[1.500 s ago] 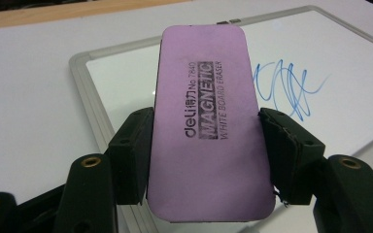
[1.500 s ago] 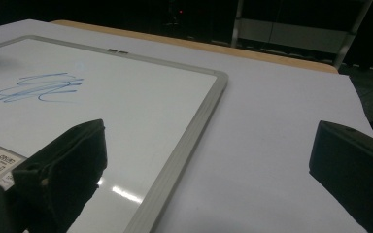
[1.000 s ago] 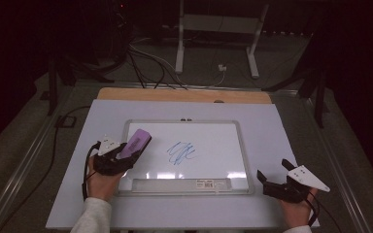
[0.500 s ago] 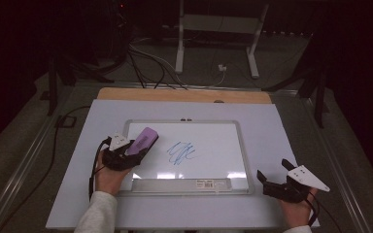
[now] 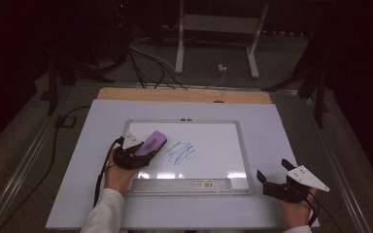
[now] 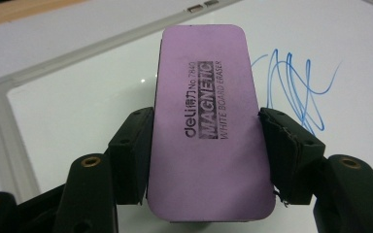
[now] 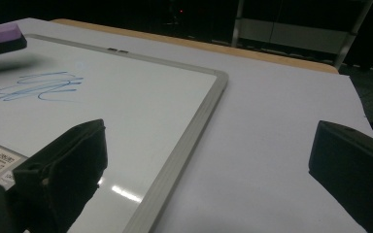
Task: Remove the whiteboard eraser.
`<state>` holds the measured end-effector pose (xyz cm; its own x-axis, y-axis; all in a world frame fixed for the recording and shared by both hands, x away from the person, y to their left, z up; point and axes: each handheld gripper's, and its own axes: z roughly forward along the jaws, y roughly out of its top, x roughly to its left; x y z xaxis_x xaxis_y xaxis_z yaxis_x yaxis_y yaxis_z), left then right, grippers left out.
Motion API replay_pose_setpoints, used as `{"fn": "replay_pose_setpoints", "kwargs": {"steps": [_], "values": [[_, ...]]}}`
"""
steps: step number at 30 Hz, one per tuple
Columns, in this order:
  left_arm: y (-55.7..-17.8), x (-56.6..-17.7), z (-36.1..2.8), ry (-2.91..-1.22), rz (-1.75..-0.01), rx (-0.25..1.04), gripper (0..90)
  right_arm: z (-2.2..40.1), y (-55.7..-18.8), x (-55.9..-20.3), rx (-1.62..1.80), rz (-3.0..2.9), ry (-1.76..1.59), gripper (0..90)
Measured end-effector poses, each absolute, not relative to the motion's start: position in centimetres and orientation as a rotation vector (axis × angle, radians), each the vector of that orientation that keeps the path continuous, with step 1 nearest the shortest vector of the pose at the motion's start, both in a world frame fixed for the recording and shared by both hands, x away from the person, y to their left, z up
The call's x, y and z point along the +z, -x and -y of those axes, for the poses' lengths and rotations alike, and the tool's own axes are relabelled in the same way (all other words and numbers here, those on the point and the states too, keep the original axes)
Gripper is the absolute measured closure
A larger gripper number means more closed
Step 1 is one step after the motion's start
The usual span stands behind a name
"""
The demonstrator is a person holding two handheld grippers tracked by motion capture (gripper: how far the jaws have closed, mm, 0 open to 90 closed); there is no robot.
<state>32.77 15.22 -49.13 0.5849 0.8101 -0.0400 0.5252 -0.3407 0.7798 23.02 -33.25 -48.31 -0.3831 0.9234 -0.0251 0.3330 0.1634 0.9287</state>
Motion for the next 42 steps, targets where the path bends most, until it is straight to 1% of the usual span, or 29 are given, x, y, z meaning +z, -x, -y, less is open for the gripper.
{"fn": "replay_pose_setpoints", "kwargs": {"steps": [14,29,30,31,33,35,38,42], "values": [[-33.5,-50.3,-14.4,-2.070,-1.108,0.446,41.3,33.2,-23.1,-48.3,1.207,-1.819,-1.194,0.8],[-34.2,-50.7,-13.6,-2.103,-1.104,0.441,41.1,33.2,-23.1,-48.4,1.207,-1.821,-1.195,0.8],[-34.3,-50.7,-13.5,-2.102,-1.106,0.440,40.2,33.2,-23.1,-48.4,1.207,-1.821,-1.195,0.8],[-34.3,-50.7,-13.4,-2.101,-1.109,0.440,36.8,33.2,-23.1,-48.4,1.207,-1.820,-1.194,0.8],[-34.3,-50.5,-13.1,-2.098,-1.108,0.482,28.8,33.2,-23.1,-48.4,1.207,-1.820,-1.195,0.8],[-34.5,-50.2,-12.9,-2.086,-1.109,0.488,23.6,33.3,-23.1,-48.3,1.207,-1.819,-1.194,0.8],[-34.8,-49.8,-12.7,-2.065,-1.113,0.486,21.4,33.3,-23.1,-48.3,1.204,-1.819,-1.194,0.8],[-35.1,-49.8,-12.6,-2.049,-1.135,0.468,22.5,33.3,-23.1,-48.3,1.205,-1.817,-1.196,0.8]]}}
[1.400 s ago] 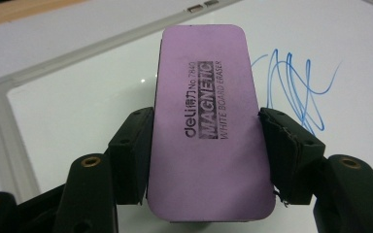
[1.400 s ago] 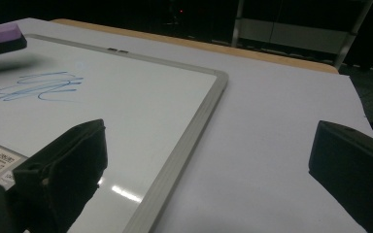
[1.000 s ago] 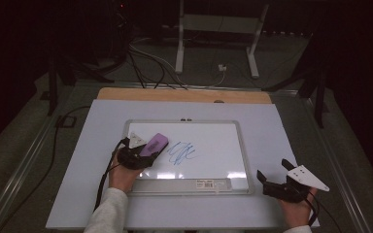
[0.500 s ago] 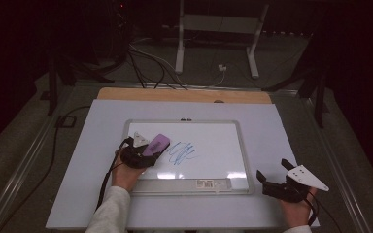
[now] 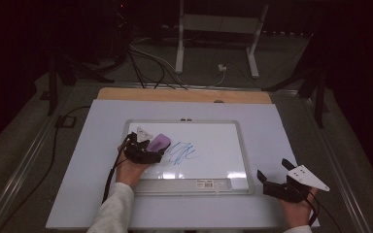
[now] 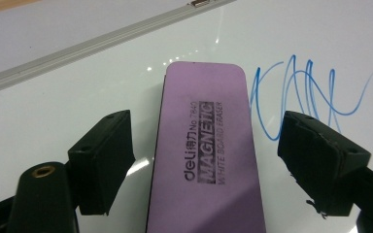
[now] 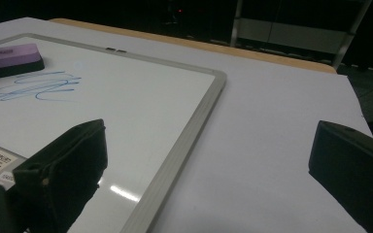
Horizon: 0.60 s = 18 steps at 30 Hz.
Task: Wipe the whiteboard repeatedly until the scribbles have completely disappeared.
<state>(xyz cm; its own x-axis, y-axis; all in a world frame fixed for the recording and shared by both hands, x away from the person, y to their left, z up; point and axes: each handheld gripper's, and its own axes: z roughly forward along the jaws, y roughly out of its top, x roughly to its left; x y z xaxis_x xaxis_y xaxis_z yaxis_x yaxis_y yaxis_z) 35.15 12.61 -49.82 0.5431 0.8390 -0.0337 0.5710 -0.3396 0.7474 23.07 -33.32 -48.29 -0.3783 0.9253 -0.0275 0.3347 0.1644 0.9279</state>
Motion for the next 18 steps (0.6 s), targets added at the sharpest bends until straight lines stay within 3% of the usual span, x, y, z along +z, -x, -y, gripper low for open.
{"fn": "replay_pose_setpoints", "kwargs": {"steps": [11,18], "values": [[-35.79,-50.46,-12.78,-2.053,-1.169,0.421,38.4,33.29,-23.07,-48.31,1.207,-1.818,-1.193,0.8],[-35.91,-50.54,-12.76,-2.052,-1.176,0.417,41.2,33.36,-23.02,-48.31,1.207,-1.817,-1.194,0.8]]}}
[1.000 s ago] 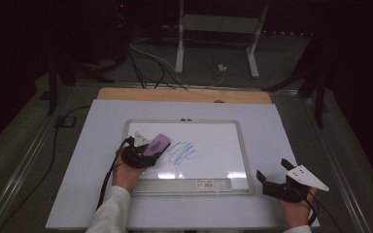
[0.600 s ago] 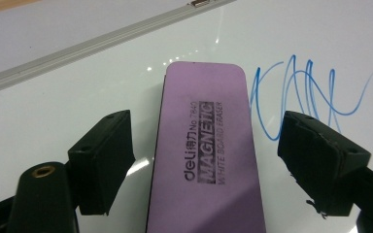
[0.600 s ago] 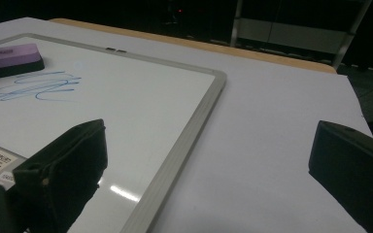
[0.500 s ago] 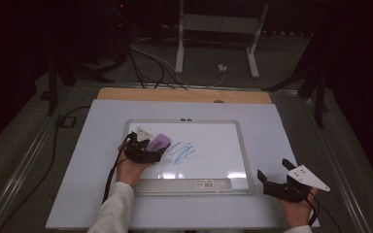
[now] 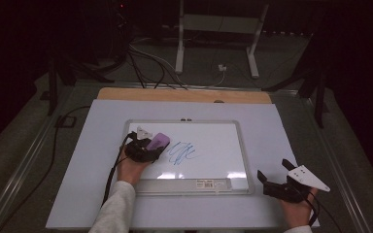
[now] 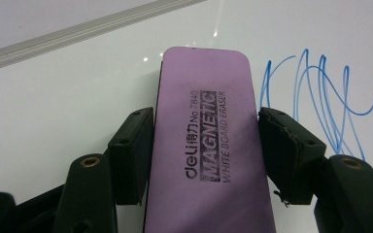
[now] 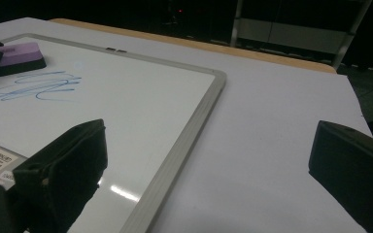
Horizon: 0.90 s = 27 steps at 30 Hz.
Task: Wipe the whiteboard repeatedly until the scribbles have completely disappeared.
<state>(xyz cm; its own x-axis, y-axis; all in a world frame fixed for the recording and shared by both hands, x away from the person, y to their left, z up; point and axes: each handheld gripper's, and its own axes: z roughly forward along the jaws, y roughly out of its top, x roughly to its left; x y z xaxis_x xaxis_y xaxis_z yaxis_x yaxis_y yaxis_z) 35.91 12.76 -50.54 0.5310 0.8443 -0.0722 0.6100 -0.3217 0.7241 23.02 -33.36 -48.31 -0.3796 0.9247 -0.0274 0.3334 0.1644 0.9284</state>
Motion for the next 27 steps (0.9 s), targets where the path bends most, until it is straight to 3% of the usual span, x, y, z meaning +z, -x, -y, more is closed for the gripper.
{"fn": "replay_pose_setpoints", "kwargs": {"steps": [27], "values": [[-32.7,-50.0,-9.9,-2.179,-1.011,0.383,41.9,33.2,-23.1,-48.4,1.206,-1.825,-1.195,0.8]]}}
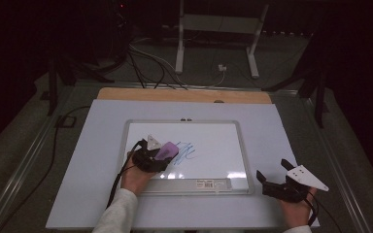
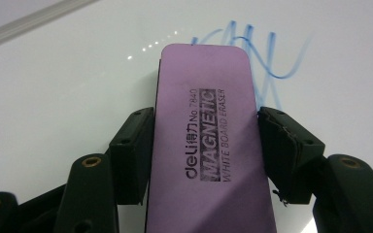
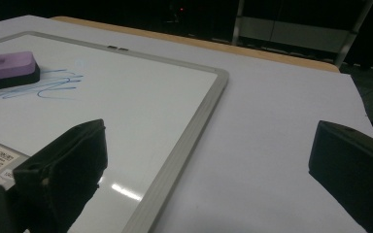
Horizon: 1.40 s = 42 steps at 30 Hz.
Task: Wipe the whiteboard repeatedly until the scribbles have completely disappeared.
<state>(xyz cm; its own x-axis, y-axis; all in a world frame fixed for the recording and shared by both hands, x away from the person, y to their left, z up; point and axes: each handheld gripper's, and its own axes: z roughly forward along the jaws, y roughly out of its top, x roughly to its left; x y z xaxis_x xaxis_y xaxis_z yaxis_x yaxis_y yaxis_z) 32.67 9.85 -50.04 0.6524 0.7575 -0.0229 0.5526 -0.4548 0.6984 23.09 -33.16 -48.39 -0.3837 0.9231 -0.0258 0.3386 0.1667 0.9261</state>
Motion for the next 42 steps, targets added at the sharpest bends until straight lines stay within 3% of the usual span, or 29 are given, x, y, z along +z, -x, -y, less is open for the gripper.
{"fn": "replay_pose_setpoints", "kwargs": {"steps": [7,14,26,33,42], "values": [[-31.3,-49.8,-8.3,-2.225,-0.922,0.353,41.9,33.1,-23.1,-48.4,1.205,-1.830,-1.191,0.8],[-31.2,-49.8,-8.0,-2.245,-0.902,0.406,42.0,33.1,-23.1,-48.4,1.205,-1.828,-1.194,0.8],[-33.7,-49.9,-11.5,-2.149,-1.189,0.568,42.0,33.3,-23.1,-48.3,1.205,-1.818,-1.199,0.8],[-34.6,-49.9,-12.5,-2.104,-1.284,0.536,42.0,33.3,-23.1,-48.4,1.202,-1.822,-1.199,0.8],[-33.2,-49.8,-8.9,-2.177,-1.112,0.457,42.0,33.1,-23.1,-48.4,1.200,-1.827,-1.199,0.8]]}}
